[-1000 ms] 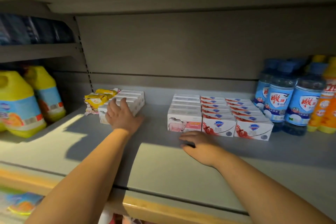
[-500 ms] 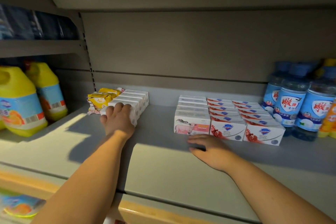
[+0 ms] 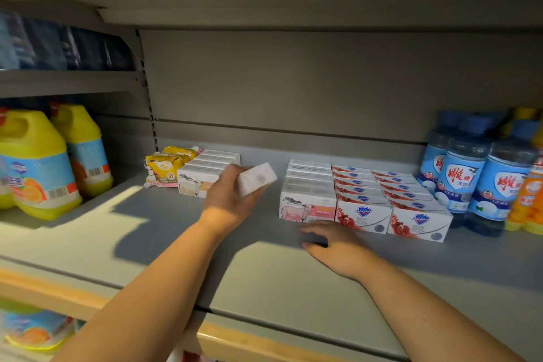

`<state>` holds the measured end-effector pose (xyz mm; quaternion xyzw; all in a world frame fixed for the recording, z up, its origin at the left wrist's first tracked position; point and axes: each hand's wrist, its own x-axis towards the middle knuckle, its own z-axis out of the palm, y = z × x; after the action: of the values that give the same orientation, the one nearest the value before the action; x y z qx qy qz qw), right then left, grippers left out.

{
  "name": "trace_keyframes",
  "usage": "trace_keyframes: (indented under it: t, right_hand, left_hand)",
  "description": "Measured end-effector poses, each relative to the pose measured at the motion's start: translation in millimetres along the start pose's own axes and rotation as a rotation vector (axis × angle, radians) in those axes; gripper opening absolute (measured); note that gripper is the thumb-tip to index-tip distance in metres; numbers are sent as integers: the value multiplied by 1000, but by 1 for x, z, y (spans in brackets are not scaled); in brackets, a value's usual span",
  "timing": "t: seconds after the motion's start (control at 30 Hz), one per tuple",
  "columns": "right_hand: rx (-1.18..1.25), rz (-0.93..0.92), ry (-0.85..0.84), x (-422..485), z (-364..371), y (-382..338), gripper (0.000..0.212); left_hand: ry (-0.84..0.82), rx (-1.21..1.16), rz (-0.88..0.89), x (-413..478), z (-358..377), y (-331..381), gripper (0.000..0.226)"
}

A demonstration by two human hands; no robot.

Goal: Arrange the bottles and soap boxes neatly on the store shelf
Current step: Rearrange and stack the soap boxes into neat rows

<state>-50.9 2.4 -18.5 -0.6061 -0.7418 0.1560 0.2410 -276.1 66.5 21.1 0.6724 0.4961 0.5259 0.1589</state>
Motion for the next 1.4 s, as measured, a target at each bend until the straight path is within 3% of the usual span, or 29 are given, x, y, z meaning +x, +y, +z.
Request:
trace_keyframes:
  t: [0.13, 0.27, 0.33, 0.4, 0.5, 0.6, 0.73, 0.93, 1.03, 1.1, 1.2, 1.4]
  right_hand:
    - [168, -39, 137, -4, -4, -5, 50]
    - [695, -123, 378, -10, -14, -17, 78]
    - [840, -172, 480, -8, -15, -18, 86]
    - [874, -180, 556, -5, -15, -18, 89]
    - [740, -203, 606, -4, -18, -11, 86]
    - [628, -264, 561, -8, -24, -7, 79]
    - [785, -277, 550, -11, -37, -5, 65]
    - [1036, -112, 543, -16, -56, 0, 43]
    - [1294, 19, 446, -14, -63, 1, 19]
    - [1307, 124, 385, -15, -63, 1, 26]
    - [1175, 226, 387, -14, -61, 0, 49]
    - [1083, 170, 421, -13, -64, -6, 47]
  left_hand:
    - [106, -302, 83, -10, 19, 58, 42]
    - [142, -818, -190, -9, 41, 105, 38]
    - [113, -1048, -359, -10, 54, 114, 33]
    - [75, -1188, -463, -14, 66, 112, 30]
    - [-12, -1280, -518, -20, 77, 99, 33]
    - [-96, -1211, -465, -19, 77, 87, 31]
    - [-202, -1068, -299, -18, 74, 84, 25]
    - [-311, -790, -45, -23, 70, 82, 61]
    - [-366, -619, 102, -31, 71, 78, 83]
    - [-380, -539, 133, -32, 73, 77, 84]
    - [-324, -449, 138, -34, 77, 76, 59]
    - [-291, -588, 38, -36, 87, 75, 48]
